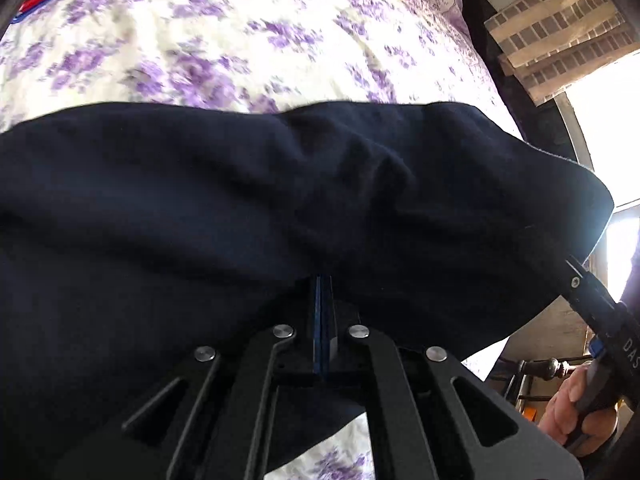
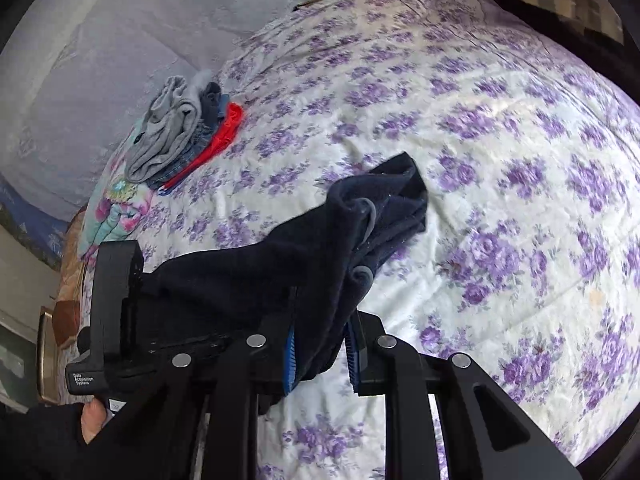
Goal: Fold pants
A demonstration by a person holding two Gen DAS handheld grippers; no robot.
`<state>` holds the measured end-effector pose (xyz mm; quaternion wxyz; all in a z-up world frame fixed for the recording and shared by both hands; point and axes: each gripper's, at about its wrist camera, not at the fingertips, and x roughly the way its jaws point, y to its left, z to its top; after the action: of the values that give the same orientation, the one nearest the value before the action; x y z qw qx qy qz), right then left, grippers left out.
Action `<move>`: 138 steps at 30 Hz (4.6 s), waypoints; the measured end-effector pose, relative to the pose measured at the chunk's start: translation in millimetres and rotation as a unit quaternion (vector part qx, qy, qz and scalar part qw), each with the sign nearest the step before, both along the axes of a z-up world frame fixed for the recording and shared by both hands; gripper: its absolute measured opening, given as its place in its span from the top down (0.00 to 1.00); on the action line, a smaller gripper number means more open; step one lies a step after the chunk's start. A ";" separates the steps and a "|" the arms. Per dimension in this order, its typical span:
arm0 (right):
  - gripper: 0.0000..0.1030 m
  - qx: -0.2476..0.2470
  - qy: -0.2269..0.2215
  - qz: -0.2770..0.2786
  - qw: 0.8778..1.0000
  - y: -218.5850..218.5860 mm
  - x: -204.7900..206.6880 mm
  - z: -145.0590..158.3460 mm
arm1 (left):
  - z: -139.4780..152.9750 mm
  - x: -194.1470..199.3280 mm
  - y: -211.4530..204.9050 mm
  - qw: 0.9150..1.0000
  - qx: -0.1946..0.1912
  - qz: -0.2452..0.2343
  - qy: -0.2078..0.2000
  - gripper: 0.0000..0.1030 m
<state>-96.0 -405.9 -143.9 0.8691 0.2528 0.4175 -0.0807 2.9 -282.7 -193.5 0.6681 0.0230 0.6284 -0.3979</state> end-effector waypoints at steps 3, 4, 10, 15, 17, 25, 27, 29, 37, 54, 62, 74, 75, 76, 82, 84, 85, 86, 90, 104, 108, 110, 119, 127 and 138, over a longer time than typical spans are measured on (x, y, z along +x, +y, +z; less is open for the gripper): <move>0.80 -0.029 -0.022 0.084 0.996 44.2 21.3 23.9 | 21.1 11.2 52.5 0.999 -0.015 0.042 -0.002 1.00; 0.80 -0.044 -0.029 0.122 0.991 63.8 29.3 30.7 | 26.9 15.6 79.9 0.998 -0.016 0.064 -0.004 1.00; 0.80 -0.096 -0.007 0.370 0.924 194.5 75.9 19.2 | 26.3 41.5 253.2 0.972 0.045 0.230 -0.029 1.00; 0.77 -0.085 0.100 0.456 0.880 261.9 105.6 -66.5 | -8.3 49.1 324.3 0.952 -0.021 0.301 0.042 0.99; 0.75 -0.120 0.122 0.458 0.872 274.5 102.1 -80.5 | -12.6 45.4 328.7 0.948 -0.040 0.314 0.041 0.99; 0.47 -0.093 0.059 0.476 0.873 272.2 72.7 5.0 | -13.5 40.6 340.9 0.943 -0.064 0.322 0.048 0.99; 0.45 -0.066 0.036 0.464 0.882 259.5 79.1 20.9 | -12.9 37.6 339.8 0.944 -0.065 0.321 0.046 0.99; 0.74 -0.086 0.057 0.456 0.884 259.8 97.3 14.7 | -12.2 35.4 338.0 0.944 -0.065 0.321 0.046 0.99; 0.94 -0.112 0.119 0.411 0.897 274.0 176.9 -47.0 | 30.6 23.9 328.8 0.954 -0.064 0.291 0.020 0.99; 0.94 -0.058 0.066 0.404 0.911 257.9 98.8 29.7 | 26.1 -25.2 549.9 0.808 -0.155 0.560 0.092 0.20; 0.94 -0.063 0.058 0.395 0.915 261.0 91.3 29.5 | -27.2 12.7 535.9 0.787 -0.161 0.582 0.129 0.21; 0.94 0.000 0.081 0.385 0.919 252.1 97.5 5.9 | 14.0 49.8 488.6 0.863 -0.088 0.498 0.010 0.86; 0.94 0.014 0.077 0.397 0.914 259.3 102.0 3.6 | 24.9 45.7 484.5 0.869 -0.082 0.488 -0.009 0.86; 0.94 0.023 0.075 0.411 0.908 269.2 107.2 0.1 | 36.4 41.3 479.0 0.875 -0.077 0.477 -0.026 0.86; 0.94 0.035 0.132 0.466 0.874 333.9 124.8 -58.7 | 93.8 26.5 444.2 0.902 -0.072 0.411 -0.109 0.86; 0.94 0.026 0.130 0.465 0.875 340.6 121.7 -70.3 | 99.1 29.4 431.0 0.911 -0.085 0.389 -0.108 0.86; 0.94 0.033 0.139 0.465 0.874 339.1 123.8 -68.2 | 98.9 30.6 424.5 0.913 -0.083 0.384 -0.111 0.86; 0.94 0.047 0.147 0.462 0.874 334.7 128.4 -63.0 | 99.7 31.5 416.8 0.917 -0.074 0.374 -0.117 0.86; 0.94 -0.009 0.086 0.430 0.898 313.1 158.6 -23.8 | 111.7 27.9 398.4 0.928 -0.069 0.341 -0.135 0.86; 0.94 -0.020 0.073 0.328 0.942 203.2 166.6 -4.6 | 132.5 13.5 287.0 0.964 0.036 0.174 -0.197 0.86; 0.94 -0.061 0.061 0.248 0.965 121.3 119.8 19.3 | 114.9 2.2 222.4 0.972 0.077 0.086 -0.204 0.85; 0.94 -0.062 0.062 0.203 0.975 87.2 97.5 14.8 | 90.5 -6.6 182.1 0.977 0.097 0.035 -0.185 0.82; 0.94 -0.016 0.081 0.133 0.988 44.6 35.5 -31.5 | 15.7 -59.0 92.1 0.944 0.216 -0.117 -0.219 0.61; 0.27 0.040 0.008 0.238 0.971 103.2 52.1 7.9 | 79.6 -29.9 193.4 0.988 0.060 0.032 -0.138 0.56; 0.27 0.065 0.115 0.285 0.949 137.3 107.0 -59.5 | 17.8 26.2 247.9 0.985 0.057 0.145 -0.073 0.56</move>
<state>11.0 -268.6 -203.4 0.7838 0.1684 0.5733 0.1695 29.1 -34.8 -175.7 0.7603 -0.0011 0.5962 -0.2578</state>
